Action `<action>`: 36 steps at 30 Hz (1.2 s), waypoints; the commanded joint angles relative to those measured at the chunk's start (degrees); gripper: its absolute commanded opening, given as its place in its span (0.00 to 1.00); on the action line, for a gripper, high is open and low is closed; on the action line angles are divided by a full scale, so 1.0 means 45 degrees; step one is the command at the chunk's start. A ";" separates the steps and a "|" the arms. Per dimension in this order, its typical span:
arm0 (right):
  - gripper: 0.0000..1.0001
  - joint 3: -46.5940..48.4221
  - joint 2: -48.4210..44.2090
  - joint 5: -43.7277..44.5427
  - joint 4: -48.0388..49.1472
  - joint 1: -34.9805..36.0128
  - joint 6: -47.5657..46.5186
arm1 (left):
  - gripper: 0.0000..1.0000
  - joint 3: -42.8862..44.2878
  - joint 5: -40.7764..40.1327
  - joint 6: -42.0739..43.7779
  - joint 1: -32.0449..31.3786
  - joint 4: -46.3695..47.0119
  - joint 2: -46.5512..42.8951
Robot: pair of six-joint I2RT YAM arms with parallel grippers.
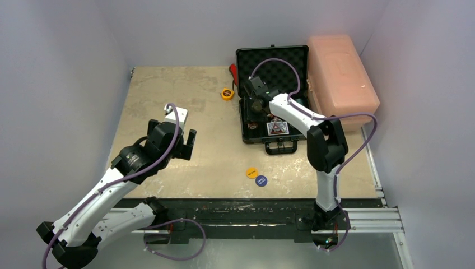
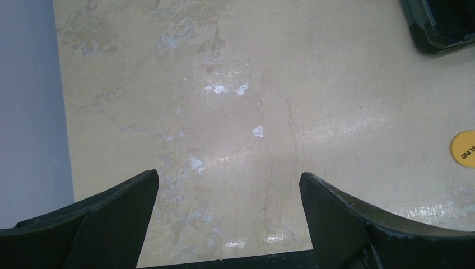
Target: Pack up texas hold em set
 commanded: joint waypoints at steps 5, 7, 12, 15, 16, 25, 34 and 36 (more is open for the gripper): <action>0.00 0.0814 0.0283 -0.0558 0.0363 -0.0204 0.0139 | 0.97 -0.0104 0.0045 0.0229 0.0114 0.0443 -0.0150; 0.00 0.0819 0.0407 -0.0606 0.0407 -0.0216 0.0150 | 0.97 -0.0104 0.0035 0.0229 0.0104 0.0432 -0.0150; 0.00 0.0947 0.0710 -0.0768 0.0490 -0.0270 0.0153 | 0.97 -0.0104 0.0068 0.0238 0.0116 0.0461 -0.0150; 0.00 0.1056 0.0883 -0.0775 0.0524 -0.0316 0.0157 | 0.97 -0.0104 0.0088 0.0258 0.0107 0.0453 -0.0128; 0.00 0.1072 0.0938 -0.0775 0.0546 -0.0321 0.0153 | 0.97 -0.0104 0.0091 0.0249 0.0115 0.0463 -0.0130; 0.00 0.1470 0.1426 -0.0930 0.0601 -0.0504 0.0133 | 0.97 -0.0104 0.0127 0.0248 0.0114 0.0449 -0.0116; 0.02 0.1596 0.1611 -0.1077 0.0703 -0.0622 0.0200 | 0.97 -0.0104 0.0147 0.0247 0.0109 0.0472 -0.0140; 0.08 0.1549 0.1602 -0.1175 0.0794 -0.0644 0.0227 | 0.97 -0.0104 0.0149 0.0249 0.0111 0.0472 -0.0150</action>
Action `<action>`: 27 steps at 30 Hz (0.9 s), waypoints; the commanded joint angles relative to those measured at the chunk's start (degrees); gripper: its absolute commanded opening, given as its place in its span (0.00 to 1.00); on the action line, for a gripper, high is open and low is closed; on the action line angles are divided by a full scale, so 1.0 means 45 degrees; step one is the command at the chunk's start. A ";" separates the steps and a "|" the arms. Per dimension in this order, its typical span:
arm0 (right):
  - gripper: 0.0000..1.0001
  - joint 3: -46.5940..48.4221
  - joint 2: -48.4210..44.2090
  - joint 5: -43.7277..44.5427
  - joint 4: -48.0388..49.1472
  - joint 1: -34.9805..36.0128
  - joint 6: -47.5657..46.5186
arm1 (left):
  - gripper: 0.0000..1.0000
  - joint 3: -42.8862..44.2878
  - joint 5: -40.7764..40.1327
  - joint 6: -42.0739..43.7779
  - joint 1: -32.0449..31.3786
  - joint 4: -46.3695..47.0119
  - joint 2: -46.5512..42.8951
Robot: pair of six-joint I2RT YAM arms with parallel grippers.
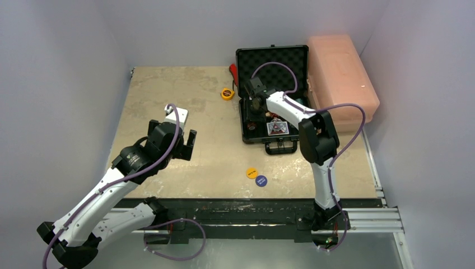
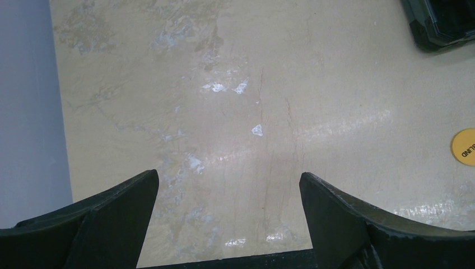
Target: Pack up texas hold em set
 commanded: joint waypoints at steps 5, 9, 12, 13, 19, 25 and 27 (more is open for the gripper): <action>0.29 0.0683 -0.0192 -0.0393 0.0728 -0.0144 0.0163 | 0.97 0.0008 0.0045 0.0233 0.0067 0.0405 -0.0160; 0.46 0.0805 -0.0166 -0.0481 0.0726 -0.0164 0.0143 | 0.97 0.0008 0.0045 0.0233 0.0068 0.0401 -0.0158; 0.58 0.0857 -0.0205 -0.0500 0.0731 -0.0180 0.0143 | 0.97 0.0008 0.0045 0.0238 0.0066 0.0408 -0.0150; 0.62 0.0866 -0.0240 -0.0501 0.0727 -0.0191 0.0143 | 0.97 0.0008 0.0055 0.0237 0.0053 0.0405 -0.0159; 0.70 0.0887 -0.0473 -0.0560 0.0665 -0.0182 0.0127 | 0.97 0.0008 0.0035 0.0233 0.0051 0.0399 -0.0184; 0.70 0.0552 -0.1445 -0.0440 0.0593 -0.0194 -0.0179 | 0.97 0.0008 0.0046 0.0233 0.0050 0.0402 -0.0228; 0.70 0.0231 -0.1907 -0.0345 0.0692 -0.0184 -0.0335 | 0.97 0.0008 0.0045 0.0223 0.0061 0.0412 -0.0238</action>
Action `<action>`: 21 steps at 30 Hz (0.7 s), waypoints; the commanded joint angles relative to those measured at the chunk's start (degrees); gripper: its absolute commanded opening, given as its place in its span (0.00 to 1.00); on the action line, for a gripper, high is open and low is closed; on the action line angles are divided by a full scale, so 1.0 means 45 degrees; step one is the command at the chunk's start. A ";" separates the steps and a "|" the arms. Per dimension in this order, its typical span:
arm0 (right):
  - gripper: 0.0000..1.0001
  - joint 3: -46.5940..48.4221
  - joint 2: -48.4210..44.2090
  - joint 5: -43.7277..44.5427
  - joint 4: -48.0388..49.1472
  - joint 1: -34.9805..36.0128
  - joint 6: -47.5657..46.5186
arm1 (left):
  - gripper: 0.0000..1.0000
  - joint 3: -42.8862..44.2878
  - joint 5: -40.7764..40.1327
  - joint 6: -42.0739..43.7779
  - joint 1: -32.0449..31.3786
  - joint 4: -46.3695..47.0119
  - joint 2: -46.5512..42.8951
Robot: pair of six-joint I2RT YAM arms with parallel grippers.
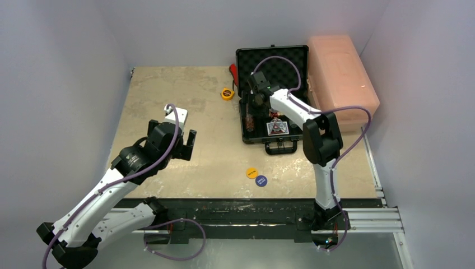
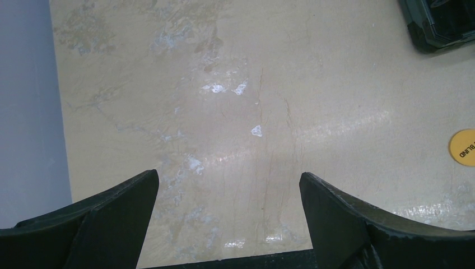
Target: Pack up texas hold em set
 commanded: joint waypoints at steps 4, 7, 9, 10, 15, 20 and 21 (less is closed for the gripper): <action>0.69 -0.0845 -0.2645 0.0184 0.0441 0.0051 -0.0531 | 0.97 0.0008 0.0016 0.0224 0.0057 0.0380 -0.0098; 0.66 -0.1594 -0.3267 0.0255 0.0645 0.0037 -0.0612 | 0.97 0.0008 -0.0018 0.0223 0.0050 0.0381 -0.0058; 0.61 -0.2069 -0.3602 0.0315 0.0717 0.0037 -0.0642 | 0.97 0.0008 -0.0042 0.0229 0.0067 0.0384 -0.0029; 0.59 -0.2334 -0.3749 0.0348 0.0755 0.0041 -0.0643 | 0.97 0.0008 -0.0057 0.0222 0.0070 0.0360 -0.0014; 0.53 -0.3440 -0.4378 0.0294 0.0968 0.0052 -0.0762 | 0.97 0.0008 -0.0053 0.0243 0.0082 0.0372 0.0042; 0.52 -0.5193 -0.5707 -0.0215 0.2144 0.0069 -0.1079 | 0.97 0.0025 -0.0043 0.0243 0.0077 0.0370 0.0084; 0.53 -0.5593 -0.6056 -0.0242 0.2557 0.0069 -0.1115 | 0.97 0.0022 -0.0033 0.0233 0.0079 0.0362 0.0094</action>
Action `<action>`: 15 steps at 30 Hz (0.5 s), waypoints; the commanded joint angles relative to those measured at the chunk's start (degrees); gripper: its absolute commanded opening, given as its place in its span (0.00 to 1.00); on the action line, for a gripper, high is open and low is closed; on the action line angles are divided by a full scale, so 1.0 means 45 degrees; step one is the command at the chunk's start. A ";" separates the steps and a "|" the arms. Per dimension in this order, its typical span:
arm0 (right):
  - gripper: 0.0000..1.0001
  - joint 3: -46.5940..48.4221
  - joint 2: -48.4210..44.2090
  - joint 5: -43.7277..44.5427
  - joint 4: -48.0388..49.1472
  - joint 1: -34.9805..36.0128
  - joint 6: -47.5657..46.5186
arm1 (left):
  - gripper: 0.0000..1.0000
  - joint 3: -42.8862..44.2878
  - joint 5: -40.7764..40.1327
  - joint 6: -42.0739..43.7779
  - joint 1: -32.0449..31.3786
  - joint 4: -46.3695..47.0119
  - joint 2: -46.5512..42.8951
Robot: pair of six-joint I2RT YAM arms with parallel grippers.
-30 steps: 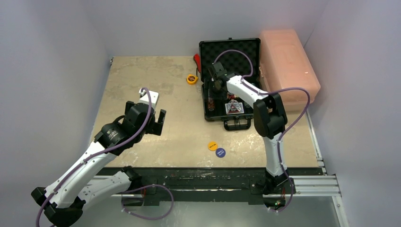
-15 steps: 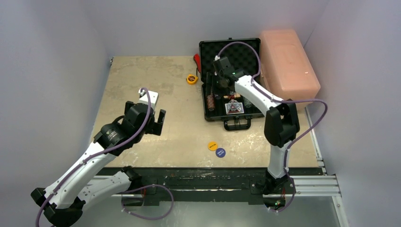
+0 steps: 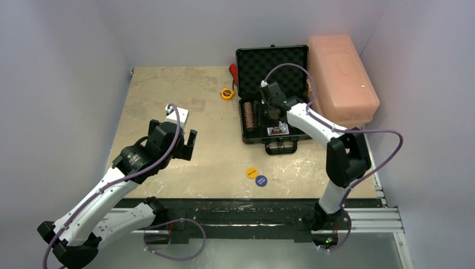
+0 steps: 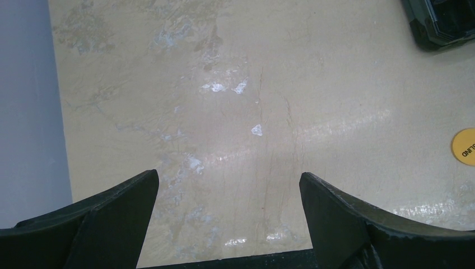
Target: Pack up texas hold em set
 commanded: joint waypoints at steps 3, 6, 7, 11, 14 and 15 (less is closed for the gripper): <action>0.61 -0.2310 -0.2682 0.0185 0.3164 0.0078 -0.0463 | 0.97 0.0037 -0.0023 0.0243 0.0087 0.0352 -0.0033; 0.68 -0.3221 -0.3542 0.1086 0.4865 0.0078 -0.0437 | 0.97 0.0008 -0.0004 0.0238 0.0092 0.0381 -0.0005; 0.75 -0.3467 -0.3772 0.1433 0.5409 0.0088 -0.0436 | 0.97 0.0008 -0.0004 0.0243 0.0105 0.0381 0.0019; 0.92 -0.3671 -0.3986 0.2534 0.6768 0.0086 -0.0472 | 0.97 0.0027 0.0016 0.0243 0.0093 0.0375 0.0121; 0.97 -0.3170 -0.3548 0.3010 0.6432 0.0094 -0.0277 | 0.97 0.0009 0.0030 0.0243 0.0094 0.0392 0.0144; 0.97 -0.2842 -0.3375 0.3126 0.6042 0.0093 -0.0126 | 0.97 0.0008 0.0050 0.0243 0.0093 0.0394 0.0153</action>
